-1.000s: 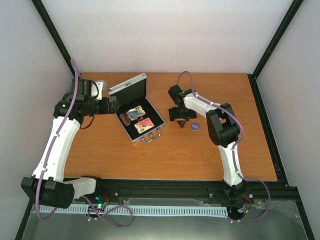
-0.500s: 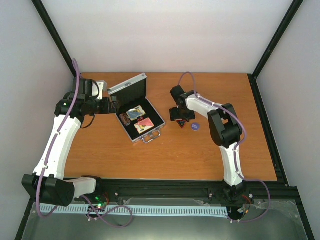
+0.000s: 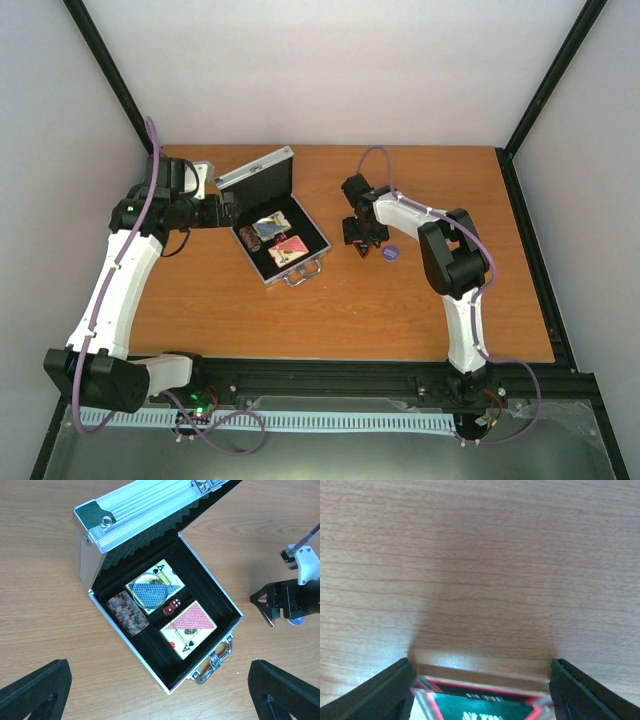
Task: Pack up texas hold em set
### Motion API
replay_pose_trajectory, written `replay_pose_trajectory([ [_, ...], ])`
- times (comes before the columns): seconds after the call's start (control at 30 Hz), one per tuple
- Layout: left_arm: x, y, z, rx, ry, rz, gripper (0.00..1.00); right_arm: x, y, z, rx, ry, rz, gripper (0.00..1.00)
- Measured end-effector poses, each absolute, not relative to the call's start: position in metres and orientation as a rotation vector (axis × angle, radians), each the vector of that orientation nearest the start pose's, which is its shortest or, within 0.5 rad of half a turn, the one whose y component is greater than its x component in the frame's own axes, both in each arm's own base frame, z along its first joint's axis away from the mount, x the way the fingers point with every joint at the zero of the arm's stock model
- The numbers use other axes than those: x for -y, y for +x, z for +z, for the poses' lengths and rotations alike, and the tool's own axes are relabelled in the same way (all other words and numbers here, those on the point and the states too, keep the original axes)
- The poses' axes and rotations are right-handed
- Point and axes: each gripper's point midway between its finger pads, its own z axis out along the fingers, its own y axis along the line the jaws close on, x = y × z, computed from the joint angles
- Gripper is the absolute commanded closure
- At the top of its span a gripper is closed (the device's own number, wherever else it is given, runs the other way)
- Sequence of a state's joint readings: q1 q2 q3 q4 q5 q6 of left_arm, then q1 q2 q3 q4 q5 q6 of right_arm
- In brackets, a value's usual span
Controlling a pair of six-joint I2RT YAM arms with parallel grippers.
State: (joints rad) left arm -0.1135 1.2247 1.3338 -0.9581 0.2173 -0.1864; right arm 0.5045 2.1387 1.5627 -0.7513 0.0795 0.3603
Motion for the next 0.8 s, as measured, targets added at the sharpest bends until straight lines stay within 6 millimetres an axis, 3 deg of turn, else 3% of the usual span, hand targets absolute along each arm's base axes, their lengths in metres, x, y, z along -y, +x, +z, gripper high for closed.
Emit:
replay_pose_trajectory([
  [0.27,0.074,0.321,0.267,-2.432,0.012,-0.400,0.00,-0.206,0.397,0.019,-2.943,-0.182,0.028,0.28],
  [0.47,0.074,0.320,0.268,-2.429,0.012,-0.400,0.00,-0.210,0.399,0.034,-2.951,-0.154,0.042,0.07],
  [0.8,0.074,0.320,0.268,-2.429,0.012,-0.400,0.00,-0.204,0.388,0.033,-2.993,-0.168,0.014,0.05],
])
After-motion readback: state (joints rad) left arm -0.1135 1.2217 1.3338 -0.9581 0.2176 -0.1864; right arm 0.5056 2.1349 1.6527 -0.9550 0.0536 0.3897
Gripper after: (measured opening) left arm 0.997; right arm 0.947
